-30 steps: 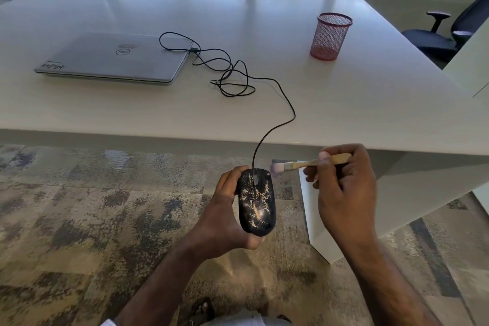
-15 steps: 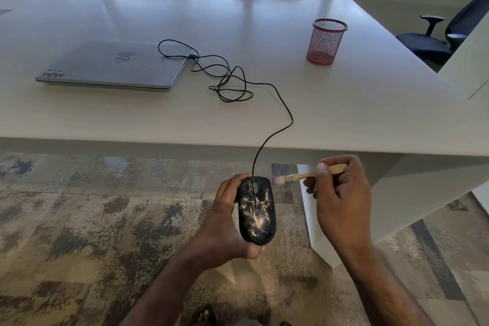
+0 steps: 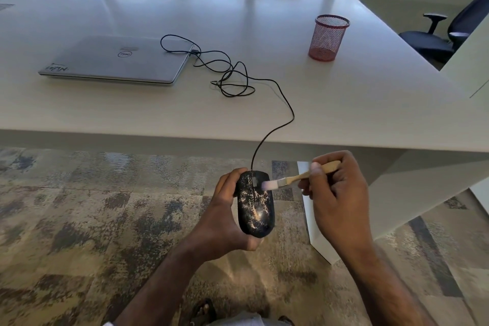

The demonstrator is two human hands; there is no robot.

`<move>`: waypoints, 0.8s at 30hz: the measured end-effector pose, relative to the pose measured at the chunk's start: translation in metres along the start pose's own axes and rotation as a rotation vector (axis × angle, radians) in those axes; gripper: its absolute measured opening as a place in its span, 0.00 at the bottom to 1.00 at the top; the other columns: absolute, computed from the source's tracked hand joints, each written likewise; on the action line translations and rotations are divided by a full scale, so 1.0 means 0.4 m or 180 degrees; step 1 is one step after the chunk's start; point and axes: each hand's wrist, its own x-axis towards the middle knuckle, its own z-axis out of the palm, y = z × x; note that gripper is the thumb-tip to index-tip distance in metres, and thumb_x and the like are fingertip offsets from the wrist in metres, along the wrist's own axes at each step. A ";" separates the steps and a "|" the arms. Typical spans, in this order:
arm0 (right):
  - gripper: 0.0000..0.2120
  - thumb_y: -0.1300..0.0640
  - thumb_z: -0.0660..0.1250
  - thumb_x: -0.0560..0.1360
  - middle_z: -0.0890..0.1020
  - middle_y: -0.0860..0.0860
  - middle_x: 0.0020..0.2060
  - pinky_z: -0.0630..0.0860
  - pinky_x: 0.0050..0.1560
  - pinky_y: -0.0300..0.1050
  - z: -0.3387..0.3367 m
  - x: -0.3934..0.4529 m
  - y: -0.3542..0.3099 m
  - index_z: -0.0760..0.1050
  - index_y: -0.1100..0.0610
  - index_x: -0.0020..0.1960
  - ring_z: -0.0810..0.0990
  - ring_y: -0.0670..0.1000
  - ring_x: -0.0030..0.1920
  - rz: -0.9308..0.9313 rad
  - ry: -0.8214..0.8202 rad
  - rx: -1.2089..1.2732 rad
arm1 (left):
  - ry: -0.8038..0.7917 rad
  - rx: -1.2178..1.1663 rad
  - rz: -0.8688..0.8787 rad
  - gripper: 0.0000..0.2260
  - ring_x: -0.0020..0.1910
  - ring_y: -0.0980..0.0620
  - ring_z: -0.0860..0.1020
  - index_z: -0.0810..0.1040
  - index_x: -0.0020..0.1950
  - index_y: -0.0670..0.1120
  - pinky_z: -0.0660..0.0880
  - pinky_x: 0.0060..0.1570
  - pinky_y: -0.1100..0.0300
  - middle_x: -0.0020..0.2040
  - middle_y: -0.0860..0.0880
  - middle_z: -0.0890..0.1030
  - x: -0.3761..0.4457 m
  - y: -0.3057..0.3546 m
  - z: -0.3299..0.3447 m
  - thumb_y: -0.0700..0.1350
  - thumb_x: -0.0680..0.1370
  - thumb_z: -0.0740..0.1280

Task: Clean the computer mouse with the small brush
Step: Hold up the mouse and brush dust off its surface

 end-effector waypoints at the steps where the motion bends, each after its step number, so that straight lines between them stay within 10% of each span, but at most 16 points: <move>1: 0.11 0.59 0.64 0.82 0.83 0.50 0.33 0.81 0.34 0.58 -0.001 0.000 0.001 0.71 0.44 0.45 0.83 0.52 0.33 -0.0002 0.0022 -0.0084 | 0.0003 0.0003 -0.0008 0.54 0.66 0.69 0.69 0.60 0.76 0.60 0.75 0.56 0.72 0.68 0.64 0.65 0.000 -0.001 0.000 0.40 0.55 0.81; 24: 0.03 0.48 0.62 0.78 0.83 0.49 0.36 0.79 0.32 0.62 -0.008 -0.007 -0.030 0.71 0.42 0.46 0.82 0.58 0.32 -0.0265 -0.0155 -0.0082 | 0.0067 0.0070 -0.0031 0.54 0.66 0.68 0.68 0.60 0.77 0.58 0.72 0.55 0.77 0.69 0.60 0.65 0.006 -0.015 0.004 0.39 0.56 0.82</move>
